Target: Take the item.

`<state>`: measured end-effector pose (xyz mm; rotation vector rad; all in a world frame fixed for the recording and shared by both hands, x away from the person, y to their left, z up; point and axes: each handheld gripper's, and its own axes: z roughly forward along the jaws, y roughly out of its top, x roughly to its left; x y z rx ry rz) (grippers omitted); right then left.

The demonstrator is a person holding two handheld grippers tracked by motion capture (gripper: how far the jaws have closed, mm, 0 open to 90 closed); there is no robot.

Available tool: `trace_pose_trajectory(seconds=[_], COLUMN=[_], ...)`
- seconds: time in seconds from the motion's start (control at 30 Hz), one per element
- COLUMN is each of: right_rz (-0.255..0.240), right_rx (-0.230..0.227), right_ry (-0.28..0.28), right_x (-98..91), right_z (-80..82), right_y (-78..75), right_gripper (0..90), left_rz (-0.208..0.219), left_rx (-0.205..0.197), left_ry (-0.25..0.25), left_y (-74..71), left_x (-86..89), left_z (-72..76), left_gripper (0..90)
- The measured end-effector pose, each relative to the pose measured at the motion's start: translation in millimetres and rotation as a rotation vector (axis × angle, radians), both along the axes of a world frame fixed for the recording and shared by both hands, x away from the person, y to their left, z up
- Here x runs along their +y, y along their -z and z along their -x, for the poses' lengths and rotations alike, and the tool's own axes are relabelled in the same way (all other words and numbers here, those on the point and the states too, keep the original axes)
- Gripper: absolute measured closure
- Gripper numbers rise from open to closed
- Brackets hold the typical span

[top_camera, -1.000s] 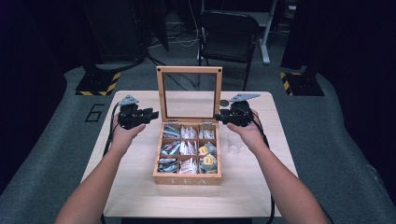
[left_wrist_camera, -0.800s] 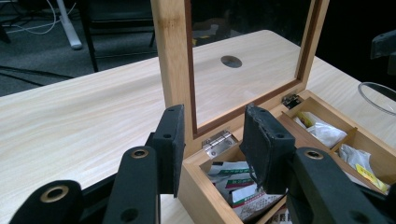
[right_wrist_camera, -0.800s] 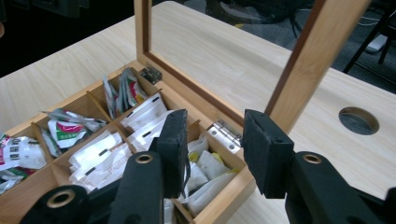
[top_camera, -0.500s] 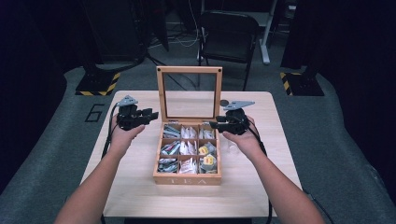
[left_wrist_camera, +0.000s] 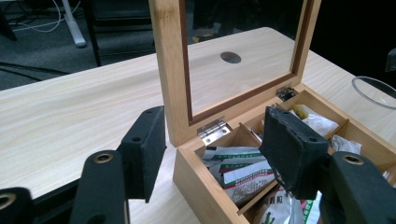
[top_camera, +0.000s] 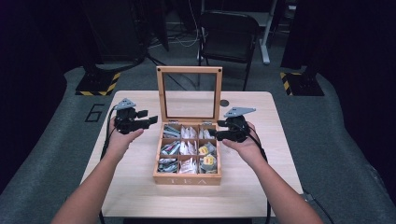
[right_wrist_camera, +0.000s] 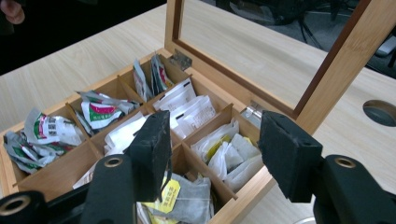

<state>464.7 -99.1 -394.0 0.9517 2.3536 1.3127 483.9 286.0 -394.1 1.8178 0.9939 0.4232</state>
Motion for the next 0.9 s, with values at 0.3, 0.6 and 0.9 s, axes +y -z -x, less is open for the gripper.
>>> trace_pose_trajectory(seconds=[0.3, 0.6, 0.9], right_rz=[0.049, 0.054, 0.056], right_rx=[-0.012, -0.01, -0.001], right_ry=[-0.028, -0.058, -0.082], right_x=[2.8, 4.4, 6.2], right_z=[14.6, 29.6, 36.7], right_y=[10.6, 18.9, 30.1], right_gripper=[45.3, 51.0, 53.8], left_rz=[-0.006, -0.02, -0.031], left_rx=[-0.001, -0.004, 0.0], left_ry=[0.019, 0.039, 0.039], left_y=[-3.1, -4.6, -4.8], left_x=[-0.1, -3.5, -3.7], left_z=[8.9, 13.2, 14.1], left_gripper=[38.8, 39.0, 39.1])
